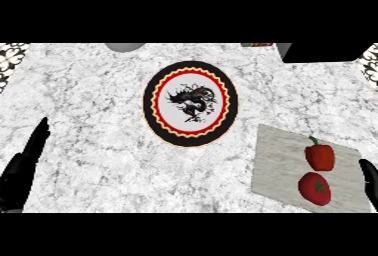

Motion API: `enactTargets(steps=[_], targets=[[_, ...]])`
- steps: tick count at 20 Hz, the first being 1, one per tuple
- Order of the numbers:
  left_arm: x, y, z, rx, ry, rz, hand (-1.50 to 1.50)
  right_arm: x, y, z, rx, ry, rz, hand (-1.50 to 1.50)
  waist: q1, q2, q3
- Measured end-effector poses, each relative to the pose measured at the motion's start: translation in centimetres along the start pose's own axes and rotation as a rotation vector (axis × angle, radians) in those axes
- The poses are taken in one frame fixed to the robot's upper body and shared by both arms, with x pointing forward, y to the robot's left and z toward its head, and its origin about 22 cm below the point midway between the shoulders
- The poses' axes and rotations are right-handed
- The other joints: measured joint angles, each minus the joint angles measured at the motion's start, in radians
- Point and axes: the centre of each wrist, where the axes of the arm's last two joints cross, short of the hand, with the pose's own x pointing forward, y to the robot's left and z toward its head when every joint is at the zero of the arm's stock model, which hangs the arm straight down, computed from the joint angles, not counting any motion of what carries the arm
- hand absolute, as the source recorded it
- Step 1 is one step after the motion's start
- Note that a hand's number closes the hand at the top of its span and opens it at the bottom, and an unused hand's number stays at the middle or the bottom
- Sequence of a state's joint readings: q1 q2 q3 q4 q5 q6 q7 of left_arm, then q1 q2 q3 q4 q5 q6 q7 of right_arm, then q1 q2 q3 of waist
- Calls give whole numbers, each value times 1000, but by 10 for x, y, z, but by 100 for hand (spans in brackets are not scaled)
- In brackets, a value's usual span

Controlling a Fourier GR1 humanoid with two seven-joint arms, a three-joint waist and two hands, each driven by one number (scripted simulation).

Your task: Pick the tomato from the placemat and place it in the plate

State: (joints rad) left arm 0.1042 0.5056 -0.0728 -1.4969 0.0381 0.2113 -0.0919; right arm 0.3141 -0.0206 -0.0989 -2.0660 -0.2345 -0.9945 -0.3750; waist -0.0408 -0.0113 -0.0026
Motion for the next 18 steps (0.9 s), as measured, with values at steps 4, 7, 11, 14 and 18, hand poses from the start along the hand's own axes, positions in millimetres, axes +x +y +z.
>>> enactTargets(steps=[4,7,11,14,18], targets=[[-2,-4,4,-13,-25,-1,0,14,-25,36,79,69,107,-150,20,7,-1],[-2,-9,1,-16,-34,0,0,17,-51,48,142,143,242,-150,27,13,-2],[4,-8,0,-33,-53,-1,0,33,-77,54,211,240,390,-150,47,19,-2],[4,-8,-1,-37,-54,2,0,46,-90,49,251,322,480,-150,55,22,-2],[6,-16,-2,-44,-63,0,0,62,-95,36,310,422,564,-150,65,26,-2]])
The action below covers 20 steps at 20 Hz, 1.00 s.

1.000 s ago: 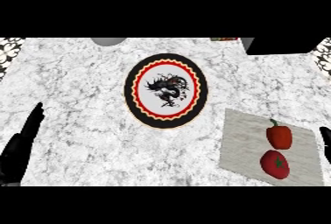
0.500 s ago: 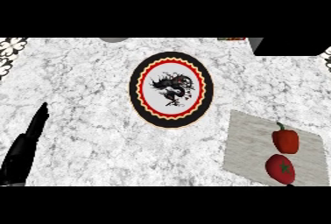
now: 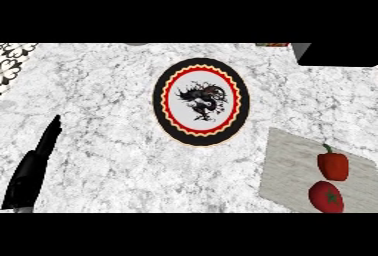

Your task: Pick the tomato from the placemat and place it in the plate

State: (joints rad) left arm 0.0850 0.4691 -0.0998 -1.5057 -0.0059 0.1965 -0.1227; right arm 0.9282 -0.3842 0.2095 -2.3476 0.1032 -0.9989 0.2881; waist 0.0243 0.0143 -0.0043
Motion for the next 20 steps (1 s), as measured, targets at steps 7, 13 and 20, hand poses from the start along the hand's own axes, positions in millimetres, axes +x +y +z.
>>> enactTargets(steps=[7,13,20], targets=[[-7,3,0,-7,-1,1,0,18,0,-27,133,124,137,-150,4,-3,2],[-6,5,-5,2,8,2,0,25,15,-53,243,196,272,-150,-4,-8,3],[-9,8,2,7,19,-1,0,18,41,-70,323,231,331,-150,-18,-13,4]])
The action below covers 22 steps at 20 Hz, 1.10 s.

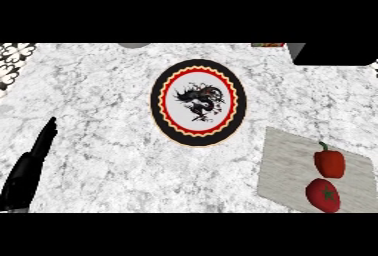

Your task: Pick the tomato from the placemat and place it in the plate

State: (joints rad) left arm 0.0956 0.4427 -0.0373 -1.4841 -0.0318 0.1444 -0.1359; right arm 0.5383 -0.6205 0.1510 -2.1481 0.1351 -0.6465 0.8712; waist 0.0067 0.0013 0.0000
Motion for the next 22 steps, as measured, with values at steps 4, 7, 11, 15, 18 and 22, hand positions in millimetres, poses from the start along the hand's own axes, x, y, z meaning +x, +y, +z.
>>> enactTargets(steps=[4,7,11,15,18,22], targets=[[-1,-1,1,5,2,5,0,-3,10,-14,49,7,6,-150,-4,-1,0],[-1,-1,-1,11,0,5,0,-4,21,-18,88,11,21,-150,-5,-1,0],[-6,-6,7,4,5,4,0,-2,26,-25,112,20,37,-150,-6,-2,0],[-3,0,7,4,2,5,0,-7,39,-30,121,36,42,-150,-6,-2,0],[-1,-1,5,8,5,4,0,-11,39,-41,126,39,41,-150,-7,-2,0],[4,-4,1,8,-2,4,0,-20,48,-52,139,37,48,150,-8,-2,0]])
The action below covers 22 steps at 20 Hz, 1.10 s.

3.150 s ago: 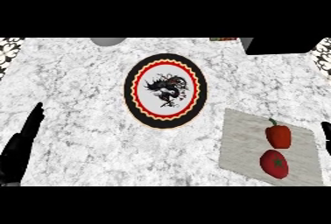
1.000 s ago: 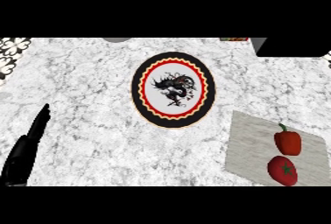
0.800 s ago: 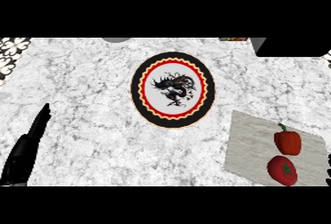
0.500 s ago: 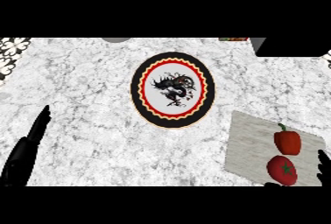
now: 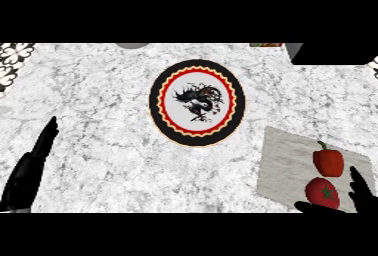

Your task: Pick the tomato from the placemat and place it in the plate

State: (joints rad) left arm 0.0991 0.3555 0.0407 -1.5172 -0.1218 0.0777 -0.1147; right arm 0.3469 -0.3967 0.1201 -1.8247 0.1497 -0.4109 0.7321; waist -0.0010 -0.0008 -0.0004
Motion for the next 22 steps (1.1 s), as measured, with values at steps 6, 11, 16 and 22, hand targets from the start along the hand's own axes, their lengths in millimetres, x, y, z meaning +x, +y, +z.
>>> enactTargets(steps=[6,11,16,22], targets=[[6,0,-1,1,4,1,0,-7,2,-5,-32,-63,-30,150,-4,-3,-6],[5,-3,-2,-1,1,-2,0,-1,-5,-20,-41,-120,126,150,5,-1,-7],[7,-8,-6,-26,-20,0,0,25,-26,-46,-23,-225,519,150,42,9,-3],[-1,-8,-6,-19,-11,3,0,67,-27,-79,-97,-316,723,150,29,6,0]])
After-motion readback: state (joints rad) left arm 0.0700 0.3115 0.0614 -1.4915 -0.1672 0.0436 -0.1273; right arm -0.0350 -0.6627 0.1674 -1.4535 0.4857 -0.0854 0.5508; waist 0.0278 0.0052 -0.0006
